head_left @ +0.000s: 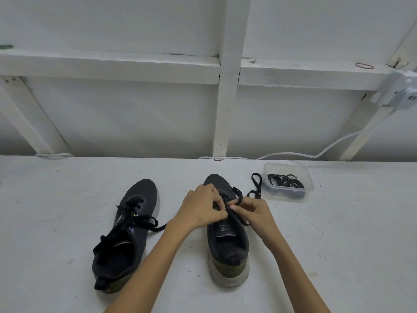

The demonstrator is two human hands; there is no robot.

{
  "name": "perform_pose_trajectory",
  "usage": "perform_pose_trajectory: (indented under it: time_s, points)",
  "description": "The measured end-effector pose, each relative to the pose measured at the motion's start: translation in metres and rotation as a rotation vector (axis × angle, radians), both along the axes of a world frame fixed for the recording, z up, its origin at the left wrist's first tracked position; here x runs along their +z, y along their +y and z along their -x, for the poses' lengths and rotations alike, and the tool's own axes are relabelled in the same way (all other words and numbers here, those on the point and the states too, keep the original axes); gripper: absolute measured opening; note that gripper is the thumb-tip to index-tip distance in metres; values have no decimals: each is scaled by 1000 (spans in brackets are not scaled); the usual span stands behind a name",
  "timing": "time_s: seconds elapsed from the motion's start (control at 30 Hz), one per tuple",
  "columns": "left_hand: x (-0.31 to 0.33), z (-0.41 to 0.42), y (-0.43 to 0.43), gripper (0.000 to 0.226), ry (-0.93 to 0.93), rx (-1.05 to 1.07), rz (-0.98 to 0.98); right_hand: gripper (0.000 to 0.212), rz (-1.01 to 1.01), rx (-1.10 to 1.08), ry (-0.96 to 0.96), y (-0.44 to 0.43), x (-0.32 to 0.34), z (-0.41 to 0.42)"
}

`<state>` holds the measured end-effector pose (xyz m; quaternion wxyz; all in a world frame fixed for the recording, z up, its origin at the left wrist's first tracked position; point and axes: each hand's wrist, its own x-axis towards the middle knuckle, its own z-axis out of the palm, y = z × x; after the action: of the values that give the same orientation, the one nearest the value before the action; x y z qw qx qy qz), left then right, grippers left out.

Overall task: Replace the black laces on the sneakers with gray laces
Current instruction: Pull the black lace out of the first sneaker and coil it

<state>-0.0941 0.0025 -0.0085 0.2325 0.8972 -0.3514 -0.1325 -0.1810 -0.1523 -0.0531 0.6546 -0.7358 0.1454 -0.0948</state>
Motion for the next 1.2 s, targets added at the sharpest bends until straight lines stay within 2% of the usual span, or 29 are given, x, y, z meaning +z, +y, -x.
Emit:
perform_pose_trajectory:
  time_s: [0.1,0.2,0.37,0.47,0.57,0.73,0.93,1.0,1.2]
  points:
    - [-2,-1,4,19,12,2,-7,9,9,11,-16,1,-1,-2]
    - [0,1,-4,27,-56,75,-56,11,18,9,-33,4,-2,-5]
    - [5,6,-16,2,-99,125,-106,12,50,-40,-42,5,-6,-6]
    - [3,8,-18,7,-142,149,-99,10,12,-43,-51,6,-5,-3]
    - [0,11,-20,10,-165,173,-66,8,-30,2,-27,4,-1,-1]
    - [-15,12,-18,13,-96,228,54,17,-20,44,15,-6,0,0]
    - [-30,16,-18,14,18,310,173,11,-39,9,-19,-5,1,-5]
    - [-32,18,-18,14,10,318,177,7,-10,15,-22,-3,0,-9]
    - [-31,24,-19,11,-35,326,197,12,69,-23,43,1,-12,-11]
